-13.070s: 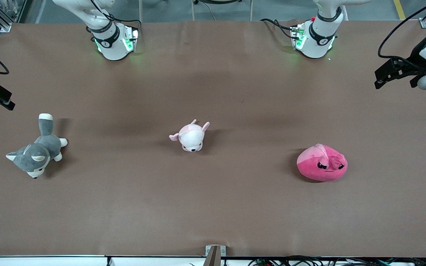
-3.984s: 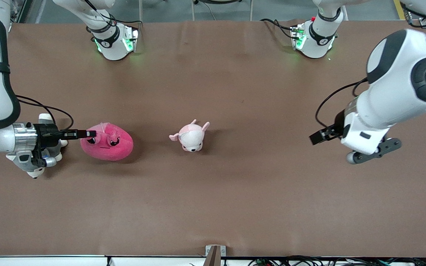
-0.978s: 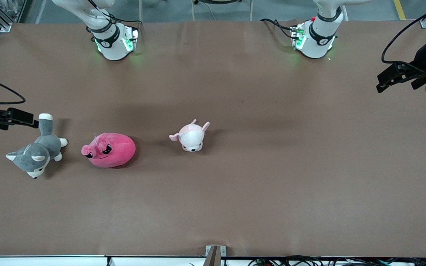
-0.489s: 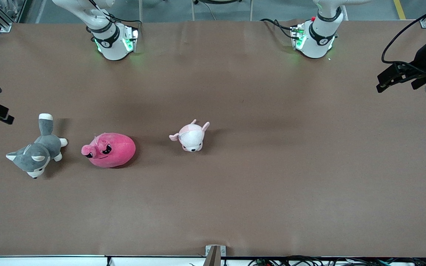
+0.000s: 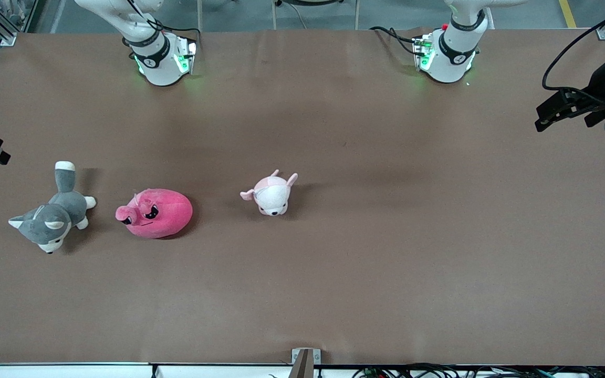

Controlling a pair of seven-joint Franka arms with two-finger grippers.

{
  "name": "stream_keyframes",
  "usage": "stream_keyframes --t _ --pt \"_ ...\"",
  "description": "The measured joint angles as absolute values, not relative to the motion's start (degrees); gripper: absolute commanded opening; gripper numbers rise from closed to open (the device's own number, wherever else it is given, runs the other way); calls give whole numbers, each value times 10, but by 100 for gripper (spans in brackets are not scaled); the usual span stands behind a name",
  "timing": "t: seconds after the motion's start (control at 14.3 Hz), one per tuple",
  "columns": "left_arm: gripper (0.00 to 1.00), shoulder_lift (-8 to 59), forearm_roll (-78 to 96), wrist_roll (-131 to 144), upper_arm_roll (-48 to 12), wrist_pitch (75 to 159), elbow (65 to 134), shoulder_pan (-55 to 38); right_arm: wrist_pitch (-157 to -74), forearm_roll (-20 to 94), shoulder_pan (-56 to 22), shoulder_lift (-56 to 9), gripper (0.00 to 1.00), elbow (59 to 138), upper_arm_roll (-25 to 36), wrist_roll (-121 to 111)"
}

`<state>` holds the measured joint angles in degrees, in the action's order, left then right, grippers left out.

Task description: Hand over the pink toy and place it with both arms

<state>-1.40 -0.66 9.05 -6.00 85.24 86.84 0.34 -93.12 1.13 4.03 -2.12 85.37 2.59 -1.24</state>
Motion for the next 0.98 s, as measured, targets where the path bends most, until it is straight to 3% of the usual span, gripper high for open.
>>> stream_keyframes --t 0.35,0.98 --pt "100 -14 -7 60 -55 852 868 12 -956 10 40 30 100 926 19 -13" --pt "100 -14 -7 59 -56 852 866 13 -960 -8 40 39 100 945 20 -23"
